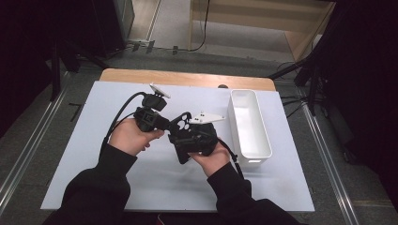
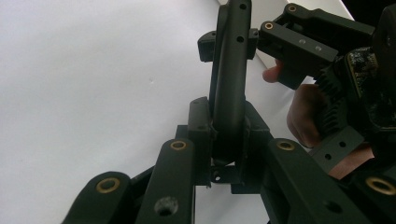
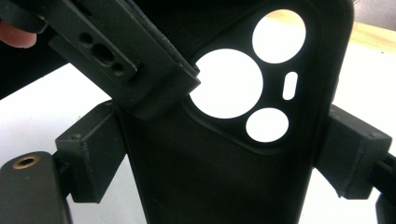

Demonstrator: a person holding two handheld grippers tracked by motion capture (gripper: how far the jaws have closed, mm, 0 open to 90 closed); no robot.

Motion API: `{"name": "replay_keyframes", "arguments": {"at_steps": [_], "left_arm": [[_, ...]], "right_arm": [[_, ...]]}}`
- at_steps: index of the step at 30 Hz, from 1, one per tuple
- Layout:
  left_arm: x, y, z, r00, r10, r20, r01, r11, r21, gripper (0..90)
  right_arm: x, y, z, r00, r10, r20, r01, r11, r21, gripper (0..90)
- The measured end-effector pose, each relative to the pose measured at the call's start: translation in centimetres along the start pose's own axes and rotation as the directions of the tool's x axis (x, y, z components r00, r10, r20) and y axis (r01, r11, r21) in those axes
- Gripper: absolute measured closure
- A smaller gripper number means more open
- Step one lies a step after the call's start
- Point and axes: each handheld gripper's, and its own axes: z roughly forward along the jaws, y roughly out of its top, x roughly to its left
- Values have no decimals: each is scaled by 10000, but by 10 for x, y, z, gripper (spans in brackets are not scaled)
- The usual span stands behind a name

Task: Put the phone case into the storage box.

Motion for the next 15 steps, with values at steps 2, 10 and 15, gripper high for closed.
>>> {"name": "replay_keyframes", "arguments": {"at_steps": [2,10,15], "left_arm": [[0,0,0,10000,4,77,-4,10000,-15,775],[0,1,-5,9999,83,152,-79,9997,-250,730],[2,0,-13,9999,114,86,-110,9991,-413,665]], "right_arm": [[-1,0,0,10000,-21,-55,21,10000,30,113],[-1,1,0,9992,75,-401,-67,9998,201,119],[0,0,2,9984,-10,-568,27,9995,308,119]]}}
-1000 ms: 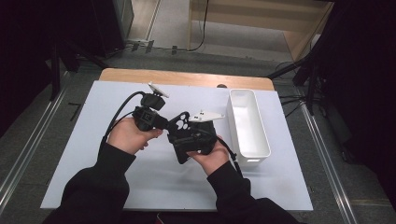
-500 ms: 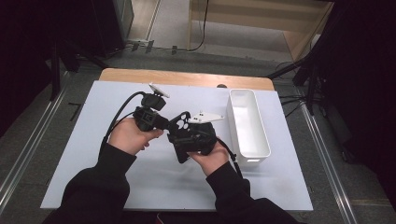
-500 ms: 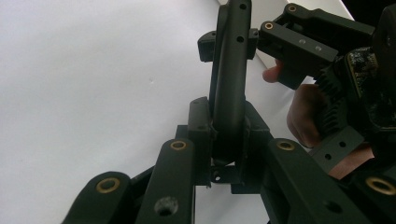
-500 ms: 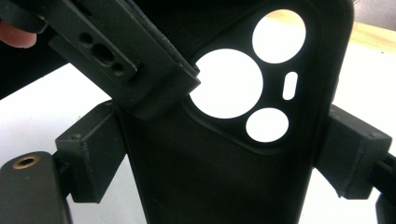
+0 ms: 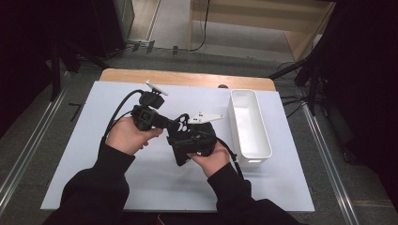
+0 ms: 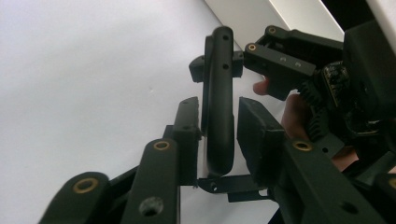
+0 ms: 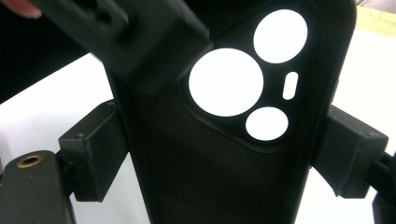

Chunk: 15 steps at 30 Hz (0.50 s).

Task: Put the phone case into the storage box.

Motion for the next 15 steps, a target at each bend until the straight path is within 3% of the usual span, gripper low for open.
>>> {"name": "replay_keyframes", "arguments": {"at_steps": [15], "left_arm": [[2,0,-26,9998,-161,-87,154,9973,-721,476]], "right_arm": [[-1,-1,0,9997,67,-245,-62,9998,178,118]]}}
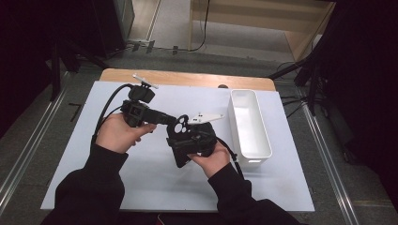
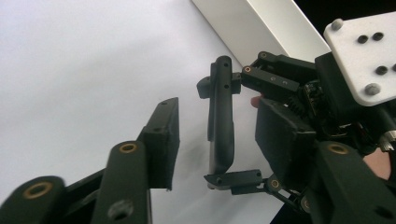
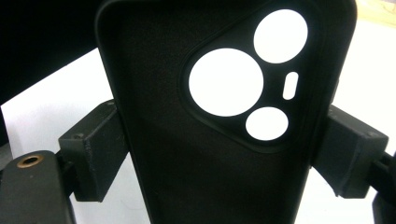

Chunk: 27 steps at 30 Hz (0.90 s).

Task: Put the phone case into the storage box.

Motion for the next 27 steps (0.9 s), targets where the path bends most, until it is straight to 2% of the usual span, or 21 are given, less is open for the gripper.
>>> {"name": "replay_keyframes", "arguments": {"at_steps": [4,12,18,23,27], "left_arm": [[3,0,-3,10000,72,-19,-72,9999,-138,422],[12,-4,-3,9979,574,-294,-590,9968,-542,347],[21,-7,2,9968,713,-360,-728,9965,-423,321],[27,-10,6,9959,851,-294,-866,9949,-522,320],[32,-13,10,9936,1088,-292,-1099,9930,-423,321]], "right_arm": [[-1,0,-1,10000,36,-67,-36,10000,14,118],[-6,1,-5,9998,152,-100,-152,9999,-19,118],[-9,2,-8,9996,223,-166,-223,9998,6,118],[-11,2,-10,9996,248,-163,-248,9997,17,118],[-12,3,-11,9993,301,-225,-300,9995,53,118]]}}
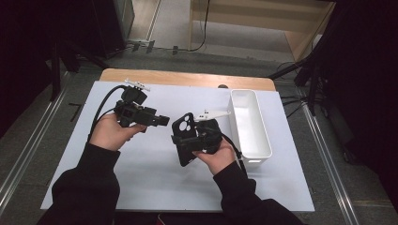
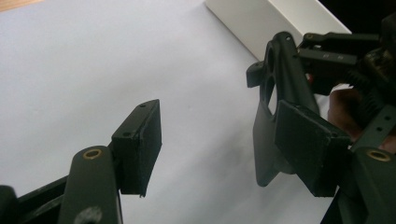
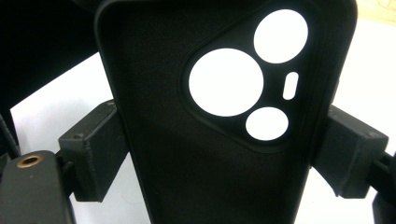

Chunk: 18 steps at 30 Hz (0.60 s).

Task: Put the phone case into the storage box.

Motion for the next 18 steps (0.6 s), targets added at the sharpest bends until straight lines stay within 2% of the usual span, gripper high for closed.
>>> {"name": "replay_keyframes", "arguments": {"at_steps": [4,10,14,16,18], "left_arm": [[4,-5,4,9998,186,69,-186,9998,17,320],[8,-14,8,9968,789,93,-787,9968,-160,320],[8,-20,12,9937,1091,-273,-1097,9937,-224,318],[8,-22,13,9927,1206,-76,-1207,9924,-244,278],[8,-25,14,9924,1230,54,-1228,9919,-325,279]], "right_arm": [[-1,0,-1,9999,-95,-68,94,10000,-31,118],[-4,1,-3,9995,-244,-210,242,9996,-121,118],[-4,3,-5,9991,-298,-314,296,9995,-78,118],[-6,4,-6,9980,-284,-556,279,9996,-89,118],[-7,4,-7,9971,-350,-680,346,9994,-69,118]]}}
